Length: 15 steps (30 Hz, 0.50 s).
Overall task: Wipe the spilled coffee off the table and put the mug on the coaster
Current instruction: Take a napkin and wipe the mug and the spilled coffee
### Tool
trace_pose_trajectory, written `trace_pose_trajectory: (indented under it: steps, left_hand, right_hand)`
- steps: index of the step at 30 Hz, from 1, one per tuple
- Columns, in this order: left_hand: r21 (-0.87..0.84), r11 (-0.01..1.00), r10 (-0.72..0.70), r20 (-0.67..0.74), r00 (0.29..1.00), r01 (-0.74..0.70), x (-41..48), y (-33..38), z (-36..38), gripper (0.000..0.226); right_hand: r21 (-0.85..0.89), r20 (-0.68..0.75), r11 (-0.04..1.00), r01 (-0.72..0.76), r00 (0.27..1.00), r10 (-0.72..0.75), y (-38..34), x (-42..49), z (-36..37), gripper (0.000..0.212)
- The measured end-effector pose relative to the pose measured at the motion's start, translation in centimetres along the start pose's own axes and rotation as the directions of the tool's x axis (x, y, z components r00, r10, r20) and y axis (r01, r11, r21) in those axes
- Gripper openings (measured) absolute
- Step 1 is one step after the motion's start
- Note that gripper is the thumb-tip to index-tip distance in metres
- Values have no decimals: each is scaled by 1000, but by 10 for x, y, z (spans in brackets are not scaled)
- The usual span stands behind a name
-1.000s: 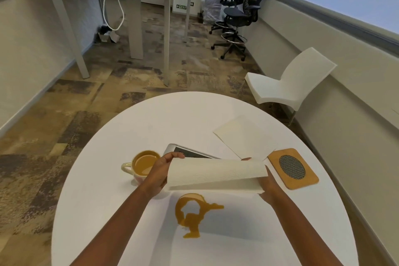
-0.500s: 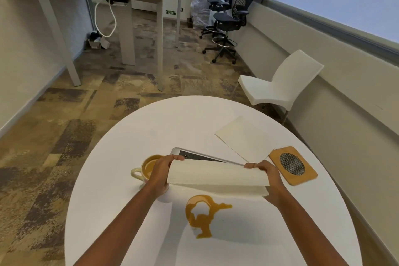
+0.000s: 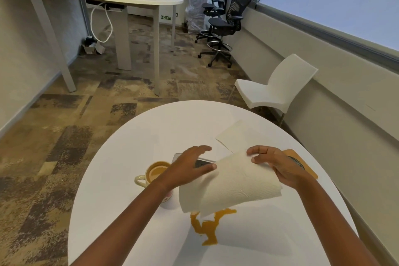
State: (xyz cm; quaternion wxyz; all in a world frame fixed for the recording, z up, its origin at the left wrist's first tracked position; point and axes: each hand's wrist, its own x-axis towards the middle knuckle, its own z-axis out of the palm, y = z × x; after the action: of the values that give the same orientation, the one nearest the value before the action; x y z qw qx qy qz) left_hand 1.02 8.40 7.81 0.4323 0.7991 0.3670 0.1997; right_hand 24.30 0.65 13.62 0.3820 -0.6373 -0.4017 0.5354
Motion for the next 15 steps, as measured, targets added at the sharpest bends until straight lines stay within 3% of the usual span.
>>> trace_pose_trajectory:
  steps: [4,8,10,11,13,15]
  left_hand:
    - [-78,996,-21,213,977,38,10,11,8,54]
    - [-219,973,-28,178,984,67,12,9,12,25]
    - [-310,947,-54,115,992,87,10,4,13,5]
    - [-347,933,-72,75,995,94,9,1,14,11]
    - [-441,890,-130,3,991,119,6,-5,15,18]
    - [-567,814,-202,-69,977,128,3,-9,17,15]
  right_hand:
    - [-56,68,998,20,998,-16,-11,2,6,25]
    - [-42,-17,998,44,999,-44,-17,9,13,20]
    - [130,-69,990,54,997,-46,-12,11,15,13]
    - [264,-60,963,58,997,-44,-7,12,18,18]
    - [541,-21,838,63,998,-62,7,14,25,35]
    - [689,-10,723,49,998,-58,21,17,36,50]
